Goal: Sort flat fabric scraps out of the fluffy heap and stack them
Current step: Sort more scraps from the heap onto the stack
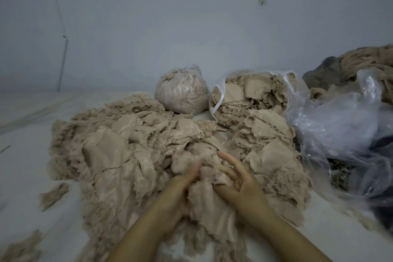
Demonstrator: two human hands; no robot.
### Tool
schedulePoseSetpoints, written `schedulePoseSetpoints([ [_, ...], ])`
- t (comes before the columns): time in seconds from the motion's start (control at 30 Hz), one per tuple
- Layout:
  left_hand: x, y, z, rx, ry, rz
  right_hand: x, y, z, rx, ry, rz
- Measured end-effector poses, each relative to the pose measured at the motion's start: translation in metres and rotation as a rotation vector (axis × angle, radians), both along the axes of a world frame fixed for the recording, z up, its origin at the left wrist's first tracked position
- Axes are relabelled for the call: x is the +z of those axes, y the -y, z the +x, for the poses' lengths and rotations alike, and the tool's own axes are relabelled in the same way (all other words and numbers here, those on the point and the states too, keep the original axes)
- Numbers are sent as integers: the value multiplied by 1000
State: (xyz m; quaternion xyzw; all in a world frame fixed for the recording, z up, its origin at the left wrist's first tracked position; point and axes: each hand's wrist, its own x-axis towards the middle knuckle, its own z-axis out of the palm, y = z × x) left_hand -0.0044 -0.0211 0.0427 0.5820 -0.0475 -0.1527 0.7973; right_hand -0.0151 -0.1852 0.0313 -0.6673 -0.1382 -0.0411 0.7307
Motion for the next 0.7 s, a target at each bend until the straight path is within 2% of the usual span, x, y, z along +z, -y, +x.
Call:
schedulePoseSetpoints([
  [0.07, -3, 7, -6, 17, 75, 185, -1, -5, 0, -95, 50, -57],
  [0.13, -5, 9, -1, 149, 77, 79, -3, -5, 1, -212, 68, -97],
  [0.2, -2, 5, 8, 259, 92, -69, -7, -4, 2, -249, 18, -42],
  [0.27, 1, -1, 11, 327, 95, -119, -10, -2, 3, -265, -9, -2],
  [0.33, 1, -4, 10, 275, 88, -59, -8, -1, 2, -277, 1, 17],
  [0.47, 0, 3, 0, -31, 83, 179, -2, -8, -2, -188, 62, -7],
  [0.57, -1, 7, 2, -29, 45, 35, -4, -13, -7, -69, 80, -58],
  [0.63, 1, 5, 7, 54, 15, -74, -5, -11, -9, -87, 140, -117],
  [0.7, 0, 1, 13, 167, 21, -94, -2, -9, -10, -149, 212, -137],
])
